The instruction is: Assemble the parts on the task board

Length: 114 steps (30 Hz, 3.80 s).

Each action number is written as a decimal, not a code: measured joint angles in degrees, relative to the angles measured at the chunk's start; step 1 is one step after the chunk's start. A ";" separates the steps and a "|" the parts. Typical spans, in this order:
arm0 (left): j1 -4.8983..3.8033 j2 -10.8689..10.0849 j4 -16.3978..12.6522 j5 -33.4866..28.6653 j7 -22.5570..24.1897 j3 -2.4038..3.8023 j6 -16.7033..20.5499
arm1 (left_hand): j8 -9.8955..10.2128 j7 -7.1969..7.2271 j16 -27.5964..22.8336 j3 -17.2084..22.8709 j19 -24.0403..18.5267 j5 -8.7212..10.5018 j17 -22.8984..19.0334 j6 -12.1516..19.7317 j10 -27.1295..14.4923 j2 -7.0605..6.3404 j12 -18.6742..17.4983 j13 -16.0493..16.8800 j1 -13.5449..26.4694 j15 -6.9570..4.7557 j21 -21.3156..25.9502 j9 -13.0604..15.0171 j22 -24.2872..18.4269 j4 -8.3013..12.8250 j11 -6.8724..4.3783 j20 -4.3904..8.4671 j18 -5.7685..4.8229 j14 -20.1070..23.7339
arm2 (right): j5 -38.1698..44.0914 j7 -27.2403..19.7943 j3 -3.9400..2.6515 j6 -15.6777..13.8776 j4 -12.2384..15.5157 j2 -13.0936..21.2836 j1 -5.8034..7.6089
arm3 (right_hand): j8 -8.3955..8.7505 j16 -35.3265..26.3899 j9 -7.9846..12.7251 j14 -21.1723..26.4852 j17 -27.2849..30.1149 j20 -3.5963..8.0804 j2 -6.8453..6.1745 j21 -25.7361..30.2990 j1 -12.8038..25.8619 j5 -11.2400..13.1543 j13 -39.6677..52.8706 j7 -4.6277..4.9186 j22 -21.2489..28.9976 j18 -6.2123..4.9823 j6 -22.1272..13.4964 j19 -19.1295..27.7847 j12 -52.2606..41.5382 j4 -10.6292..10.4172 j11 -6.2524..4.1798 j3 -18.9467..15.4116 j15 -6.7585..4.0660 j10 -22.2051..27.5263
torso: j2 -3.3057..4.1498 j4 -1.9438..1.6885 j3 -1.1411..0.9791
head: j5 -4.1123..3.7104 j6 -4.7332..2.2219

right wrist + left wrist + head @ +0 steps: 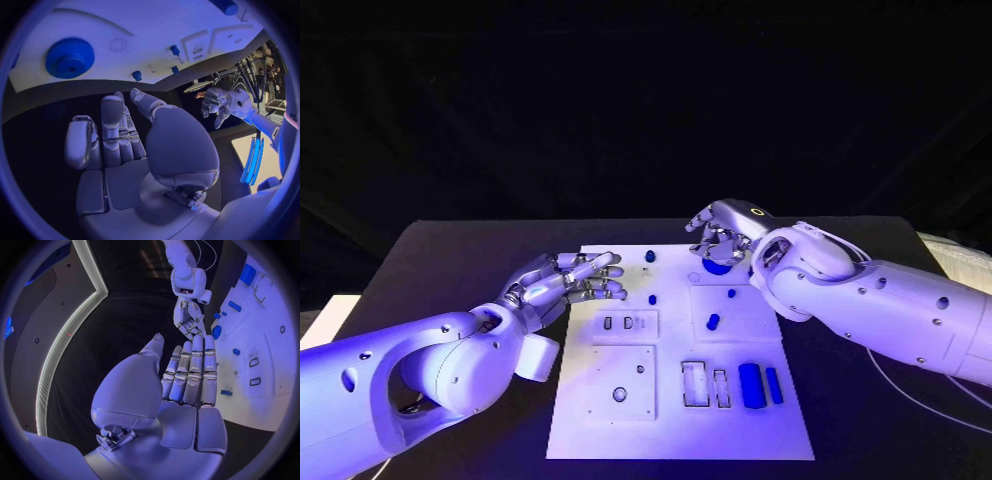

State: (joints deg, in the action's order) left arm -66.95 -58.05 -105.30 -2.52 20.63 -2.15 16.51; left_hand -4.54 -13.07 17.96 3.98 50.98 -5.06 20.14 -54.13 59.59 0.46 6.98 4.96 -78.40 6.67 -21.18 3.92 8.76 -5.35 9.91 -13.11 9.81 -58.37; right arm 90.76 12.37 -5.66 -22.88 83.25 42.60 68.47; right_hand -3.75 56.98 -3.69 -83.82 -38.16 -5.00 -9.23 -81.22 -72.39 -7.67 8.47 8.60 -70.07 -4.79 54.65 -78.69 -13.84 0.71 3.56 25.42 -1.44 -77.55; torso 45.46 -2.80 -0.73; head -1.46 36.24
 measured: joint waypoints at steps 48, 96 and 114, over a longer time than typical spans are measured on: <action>-0.01 0.38 0.46 -0.15 -0.05 0.00 -0.78 | 0.00 0.00 -0.27 0.00 0.00 0.00 -0.16 0.00 0.00 0.00 0.00 0.00 0.00 0.20 0.23 0.00 -0.17 0.00 0.00 0.00 0.00 -0.20 | -8.21 6.63 -0.71 11.82 -5.55 0.23 -0.42 | -1.10 24.13 -0.36 -0.31 -35.91 -0.24 1.82 -5.33 -5.30 -1.86 54.35 -0.24 -4.86 1.76 -0.58 -5.01 -46.47 -9.10 -0.54 -14.44 -0.09 0.10 | -0.16 0.33 0.02 | -0.76 1.03; -0.01 0.72 0.99 -0.18 -0.05 0.00 -1.03 | 0.00 0.00 -0.88 0.06 0.42 0.00 -0.31 0.00 0.00 0.00 0.00 -0.05 0.00 -0.02 0.22 0.00 -0.35 0.40 0.00 0.01 0.00 -0.43 | 2.33 6.82 -0.55 4.96 -0.02 -2.98 -1.89 | -3.37 25.12 -0.25 -0.20 -36.77 0.70 4.25 -6.00 -8.12 -1.89 56.34 -1.55 -4.84 2.35 4.02 -5.31 -46.68 -5.46 -2.07 -7.60 -0.83 -0.42 | -0.05 0.02 0.06 | -0.48 0.70; -0.01 0.87 1.14 -0.19 -0.05 0.00 -1.11 | 0.00 0.00 -0.88 0.21 0.41 0.00 -0.31 0.00 0.00 0.00 0.00 -0.04 0.00 -0.02 0.43 0.00 -0.35 0.54 0.00 0.01 0.00 -0.43 | 3.81 6.78 0.49 4.49 -2.79 -11.28 -1.78 | -3.78 25.12 -0.26 -0.20 -36.75 0.69 4.41 -6.00 -7.86 -1.84 56.30 -1.55 -4.88 2.31 4.02 -5.31 -46.46 -5.41 -2.06 -7.57 -0.83 -0.42 | 0.07 -0.13 0.02 | 0.27 0.91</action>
State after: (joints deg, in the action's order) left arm -66.96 -57.18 -104.16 -2.71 20.59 -2.16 15.40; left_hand -4.54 -13.06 17.08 4.19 51.39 -5.06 19.84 -54.13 59.59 0.45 6.98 4.92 -78.40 6.65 -20.75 3.92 8.41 -4.81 9.91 -13.10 9.81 -58.80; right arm 94.57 19.15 -5.17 -18.39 80.46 31.32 66.69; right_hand -7.53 82.11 -3.95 -84.02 -74.92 -4.30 -4.82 -87.21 -80.24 -9.51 64.77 7.05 -74.95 -2.49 58.67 -84.00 -60.29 -4.70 1.51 17.85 -2.27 -77.97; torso 45.53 -2.93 -0.71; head -1.19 37.15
